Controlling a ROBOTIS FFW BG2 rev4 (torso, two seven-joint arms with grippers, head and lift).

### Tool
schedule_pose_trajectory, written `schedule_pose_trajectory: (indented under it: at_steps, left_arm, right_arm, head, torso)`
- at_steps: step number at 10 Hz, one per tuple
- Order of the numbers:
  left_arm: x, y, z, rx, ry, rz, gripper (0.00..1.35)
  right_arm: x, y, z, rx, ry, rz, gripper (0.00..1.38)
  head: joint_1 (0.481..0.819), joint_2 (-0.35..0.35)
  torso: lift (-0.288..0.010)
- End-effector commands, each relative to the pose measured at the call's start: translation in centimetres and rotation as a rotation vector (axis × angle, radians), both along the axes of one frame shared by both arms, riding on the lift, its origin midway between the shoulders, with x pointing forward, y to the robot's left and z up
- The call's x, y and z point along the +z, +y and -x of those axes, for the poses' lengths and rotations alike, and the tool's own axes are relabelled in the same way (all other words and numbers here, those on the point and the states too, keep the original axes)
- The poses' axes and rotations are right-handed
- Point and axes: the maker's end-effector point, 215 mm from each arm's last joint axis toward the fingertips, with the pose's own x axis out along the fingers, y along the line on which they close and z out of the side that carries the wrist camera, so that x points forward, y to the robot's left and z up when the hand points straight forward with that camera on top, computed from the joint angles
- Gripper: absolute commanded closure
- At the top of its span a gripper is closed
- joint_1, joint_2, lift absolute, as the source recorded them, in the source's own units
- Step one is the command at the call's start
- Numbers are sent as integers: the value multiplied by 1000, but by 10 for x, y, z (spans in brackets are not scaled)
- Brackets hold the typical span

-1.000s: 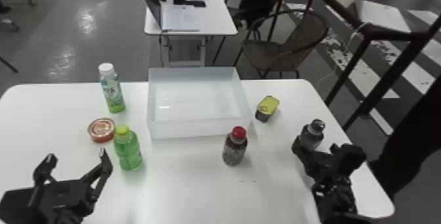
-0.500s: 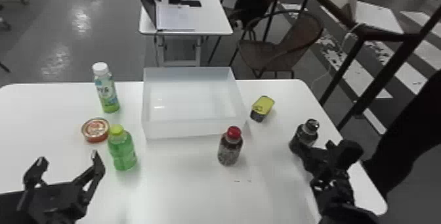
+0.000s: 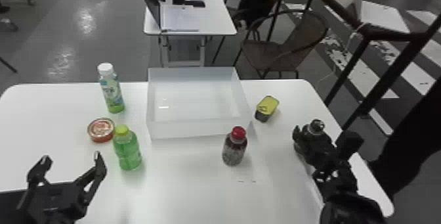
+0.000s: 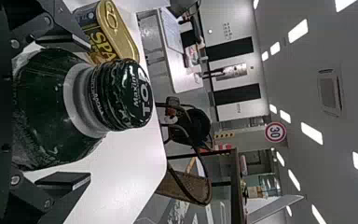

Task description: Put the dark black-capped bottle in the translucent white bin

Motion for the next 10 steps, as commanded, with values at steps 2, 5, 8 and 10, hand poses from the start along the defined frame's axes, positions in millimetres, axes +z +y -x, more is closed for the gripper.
schedule_pose_trajectory:
  at_steps: [2, 5, 8, 10]
  left_arm:
    - [1, 8, -1, -8, -2, -31, 262]
    - [0, 8, -2, -9, -1, -28, 262]
    - [-2, 7, -1, -9, 5, -26, 262]
    - [-2, 1, -5, -19, 5, -17, 262]
  right_arm:
    - [-4, 7, 3, 0, 14, -15, 845]
    - [31, 19, 9, -7, 7, -27, 845]
    - [151, 70, -12, 146, -105, 72, 802]
    - [208, 118, -46, 287, -207, 7, 777]
  head:
    - [695, -144]
    - [695, -132]
    - [695, -102]
    - [695, -64]
  torso:
    - [-64]
    - [-64]
    - [-64]
    - [-64]
